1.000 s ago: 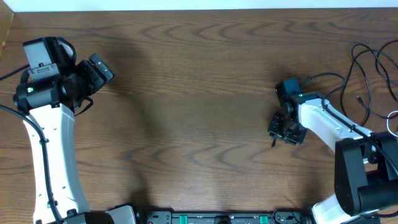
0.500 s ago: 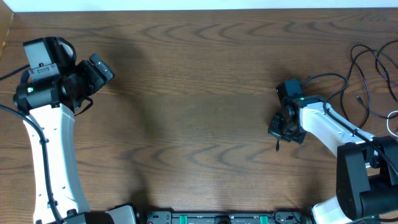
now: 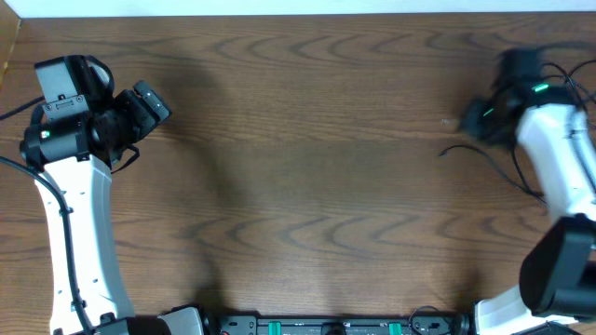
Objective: Untangle cables
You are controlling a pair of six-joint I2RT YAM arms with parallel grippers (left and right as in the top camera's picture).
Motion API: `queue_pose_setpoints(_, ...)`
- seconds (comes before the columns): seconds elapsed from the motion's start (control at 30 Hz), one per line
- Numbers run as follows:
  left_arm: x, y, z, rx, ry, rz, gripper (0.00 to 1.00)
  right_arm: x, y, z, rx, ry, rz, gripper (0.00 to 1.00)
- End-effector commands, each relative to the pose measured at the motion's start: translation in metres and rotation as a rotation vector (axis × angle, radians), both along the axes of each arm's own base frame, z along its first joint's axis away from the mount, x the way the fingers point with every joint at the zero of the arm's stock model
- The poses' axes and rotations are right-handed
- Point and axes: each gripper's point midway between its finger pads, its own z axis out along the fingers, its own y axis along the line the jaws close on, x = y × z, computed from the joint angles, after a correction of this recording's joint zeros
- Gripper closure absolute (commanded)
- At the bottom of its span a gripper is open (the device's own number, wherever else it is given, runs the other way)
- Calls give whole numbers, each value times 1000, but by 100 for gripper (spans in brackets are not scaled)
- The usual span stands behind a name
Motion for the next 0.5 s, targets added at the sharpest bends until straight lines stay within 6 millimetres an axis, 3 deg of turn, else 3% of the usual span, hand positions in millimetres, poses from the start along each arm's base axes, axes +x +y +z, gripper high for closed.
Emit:
queue_pose_setpoints(0.0,-2,1,-6,5,18,-6,4,14,-65,45,-105,-109,-95,99)
queue_pose_setpoints(0.1,-2,1,-6,6,18,-6,4,11,-127,64,-179,-172,-244,99)
queue_pose_setpoints(0.23,-2,1,-6,5,18,-6,4,-10,-180,59,-164,-166,-390,99)
queue_pose_setpoints(0.37,-1,1,-6,6,16,-6,4,-23,-184,43,-71,-125,-370,99)
queue_pose_setpoints(0.47,0,2,-5,8,10,-6,4,-24,-178,41,-86,-102,-304,93)
